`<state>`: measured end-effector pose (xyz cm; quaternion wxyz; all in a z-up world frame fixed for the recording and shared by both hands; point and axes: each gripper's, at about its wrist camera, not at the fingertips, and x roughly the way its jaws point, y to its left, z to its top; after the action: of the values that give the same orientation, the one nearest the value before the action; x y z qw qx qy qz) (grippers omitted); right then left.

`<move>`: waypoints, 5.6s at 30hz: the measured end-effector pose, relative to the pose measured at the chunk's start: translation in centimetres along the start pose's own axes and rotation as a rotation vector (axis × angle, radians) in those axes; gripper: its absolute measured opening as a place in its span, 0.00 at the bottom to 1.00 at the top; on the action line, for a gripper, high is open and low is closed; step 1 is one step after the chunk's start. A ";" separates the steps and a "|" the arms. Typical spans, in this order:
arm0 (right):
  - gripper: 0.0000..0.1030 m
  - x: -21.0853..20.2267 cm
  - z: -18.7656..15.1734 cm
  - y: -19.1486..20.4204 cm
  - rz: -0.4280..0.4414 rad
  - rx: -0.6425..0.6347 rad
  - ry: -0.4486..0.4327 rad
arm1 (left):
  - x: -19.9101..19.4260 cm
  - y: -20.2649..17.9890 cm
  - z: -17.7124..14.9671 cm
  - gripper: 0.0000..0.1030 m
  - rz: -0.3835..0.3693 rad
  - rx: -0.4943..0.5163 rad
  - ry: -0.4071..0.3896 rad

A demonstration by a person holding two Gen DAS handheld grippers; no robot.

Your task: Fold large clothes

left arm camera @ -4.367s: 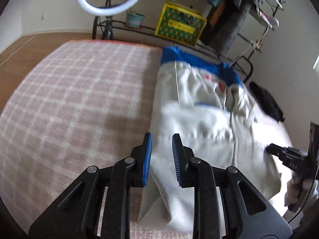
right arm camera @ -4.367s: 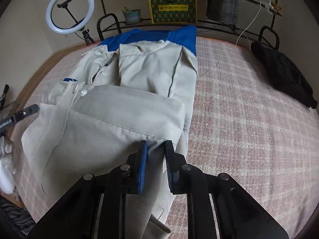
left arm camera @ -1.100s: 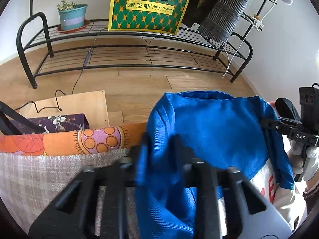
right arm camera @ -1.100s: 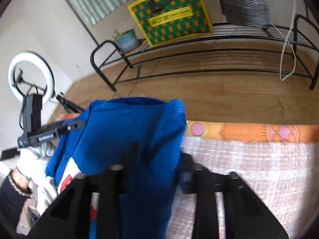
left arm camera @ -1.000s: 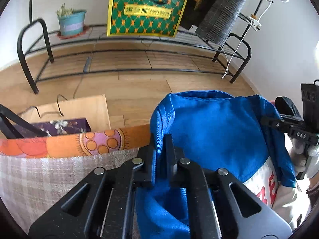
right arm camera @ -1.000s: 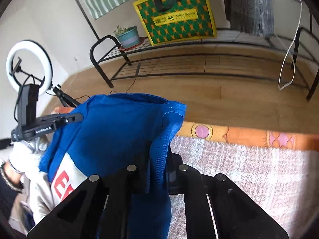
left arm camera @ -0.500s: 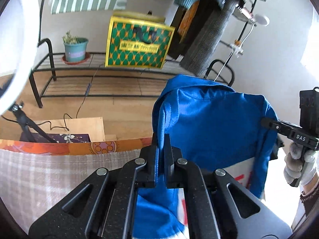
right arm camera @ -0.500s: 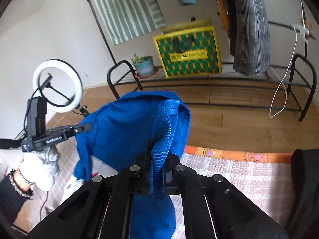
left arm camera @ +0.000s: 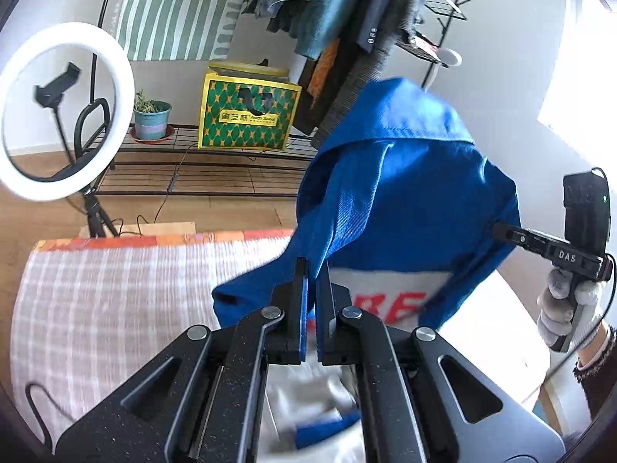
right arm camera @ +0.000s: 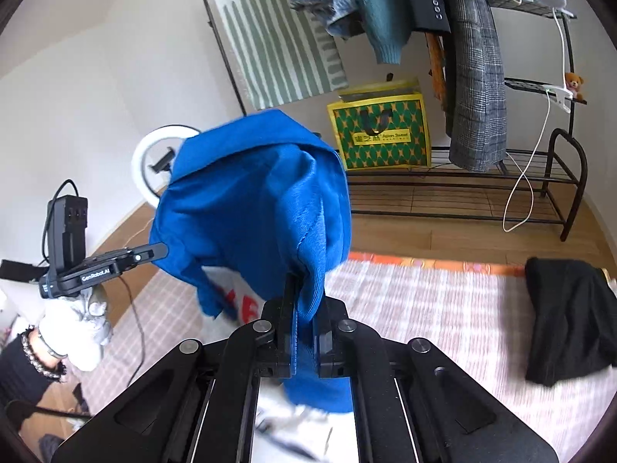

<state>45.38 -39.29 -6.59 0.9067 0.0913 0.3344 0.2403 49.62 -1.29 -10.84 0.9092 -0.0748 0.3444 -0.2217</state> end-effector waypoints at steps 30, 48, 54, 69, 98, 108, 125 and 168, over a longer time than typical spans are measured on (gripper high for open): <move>0.07 -14.1 -19.9 10.2 -0.099 -0.156 0.129 | -16.5 -4.7 -24.5 0.00 0.130 0.000 0.170; 0.27 -36.8 -16.6 12.5 -0.067 -0.103 -0.364 | -42.5 -13.8 -13.6 0.19 -0.008 0.019 -0.210; 0.38 -40.6 -14.5 12.3 -0.048 -0.088 -0.484 | -46.1 -16.8 -11.3 0.36 -0.022 0.047 -0.233; 0.48 -23.8 -18.2 8.8 -0.008 0.164 -0.098 | -23.4 -3.4 -19.4 0.60 -0.066 -0.458 0.023; 0.08 -4.9 -26.0 4.2 0.123 0.465 0.227 | -7.0 3.1 -24.5 0.03 -0.197 -0.771 0.221; 0.02 -5.4 -25.6 2.7 0.161 0.495 0.229 | -7.6 1.9 -27.8 0.00 -0.180 -0.793 0.258; 0.58 -4.1 -30.3 7.4 0.273 0.514 0.314 | -4.9 6.5 -24.0 0.49 -0.215 -0.885 0.182; 0.24 -7.8 -21.3 8.6 0.270 0.117 0.208 | -4.4 -6.4 -18.3 0.04 -0.153 -0.363 0.221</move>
<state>23.18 -35.65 -15.55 0.8199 0.1627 0.4244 0.3480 32.38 -4.72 -20.14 0.8181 -0.2381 0.4696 -0.2312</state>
